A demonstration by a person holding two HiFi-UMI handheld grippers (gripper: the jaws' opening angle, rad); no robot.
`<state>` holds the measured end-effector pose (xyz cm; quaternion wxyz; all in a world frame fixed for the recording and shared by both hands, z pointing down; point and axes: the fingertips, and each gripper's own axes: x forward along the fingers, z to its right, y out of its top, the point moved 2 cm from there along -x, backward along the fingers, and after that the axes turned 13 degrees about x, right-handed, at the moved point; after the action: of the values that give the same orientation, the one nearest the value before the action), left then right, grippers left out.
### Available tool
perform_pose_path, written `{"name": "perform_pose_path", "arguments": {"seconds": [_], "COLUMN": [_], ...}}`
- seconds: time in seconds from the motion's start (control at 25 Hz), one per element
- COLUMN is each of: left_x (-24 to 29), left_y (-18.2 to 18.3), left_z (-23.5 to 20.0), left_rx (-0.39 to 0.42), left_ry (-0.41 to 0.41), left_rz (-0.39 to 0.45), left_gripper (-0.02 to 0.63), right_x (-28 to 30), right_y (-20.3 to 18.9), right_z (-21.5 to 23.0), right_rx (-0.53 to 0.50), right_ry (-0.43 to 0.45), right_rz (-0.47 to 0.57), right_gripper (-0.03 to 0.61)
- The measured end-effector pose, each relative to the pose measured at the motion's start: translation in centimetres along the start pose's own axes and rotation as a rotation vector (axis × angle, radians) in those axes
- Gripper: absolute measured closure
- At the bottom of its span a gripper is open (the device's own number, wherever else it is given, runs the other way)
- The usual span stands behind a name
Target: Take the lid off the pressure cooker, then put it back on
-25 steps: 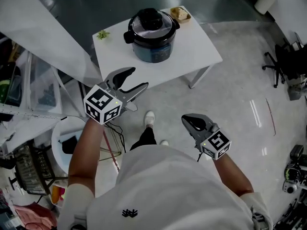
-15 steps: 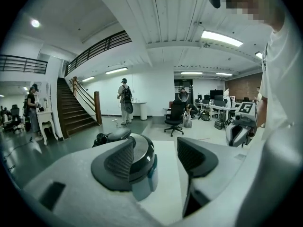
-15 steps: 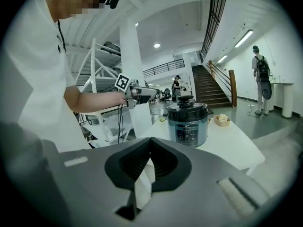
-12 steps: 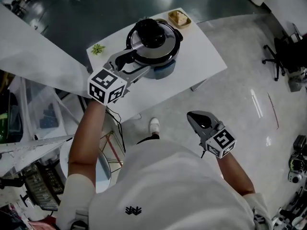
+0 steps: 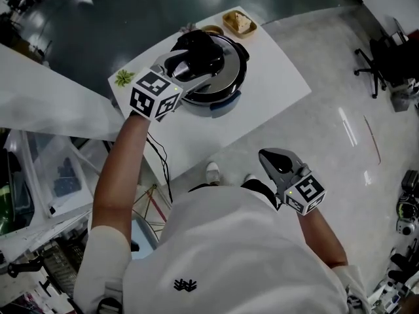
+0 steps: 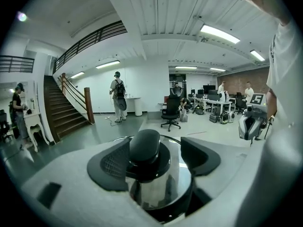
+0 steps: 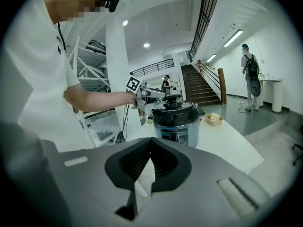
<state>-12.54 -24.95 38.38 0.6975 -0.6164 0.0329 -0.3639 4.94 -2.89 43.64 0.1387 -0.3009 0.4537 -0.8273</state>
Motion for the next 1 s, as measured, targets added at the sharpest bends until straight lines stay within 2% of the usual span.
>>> {"name": "perform_pose_path", "arguments": {"seconds": [0.32, 0.52, 0.68, 1.0], "left_x": [3.3, 5.0, 5.6, 5.6], "left_y": [-0.6, -0.7, -1.0, -1.0], "left_z": [-2.0, -1.8, -1.8, -1.9], "left_rx": [0.003, 0.009, 0.044, 0.053], "left_ry": [-0.014, -0.05, -0.053, -0.056], "left_rz": [-0.042, -0.068, -0.115, -0.118], "left_gripper": [0.261, 0.265, 0.313, 0.316], "right_x": [-0.9, -1.7, -1.8, -1.5], "right_y": [1.9, 2.5, 2.5, 2.6], "right_z": [3.3, 4.8, 5.7, 6.3], "right_rx": [-0.007, -0.006, 0.009, 0.015], "right_ry": [-0.005, -0.013, -0.02, -0.004], "right_rz": [-0.016, -0.023, -0.019, -0.022], "right_gripper": [0.565, 0.565, 0.565, 0.565]}}
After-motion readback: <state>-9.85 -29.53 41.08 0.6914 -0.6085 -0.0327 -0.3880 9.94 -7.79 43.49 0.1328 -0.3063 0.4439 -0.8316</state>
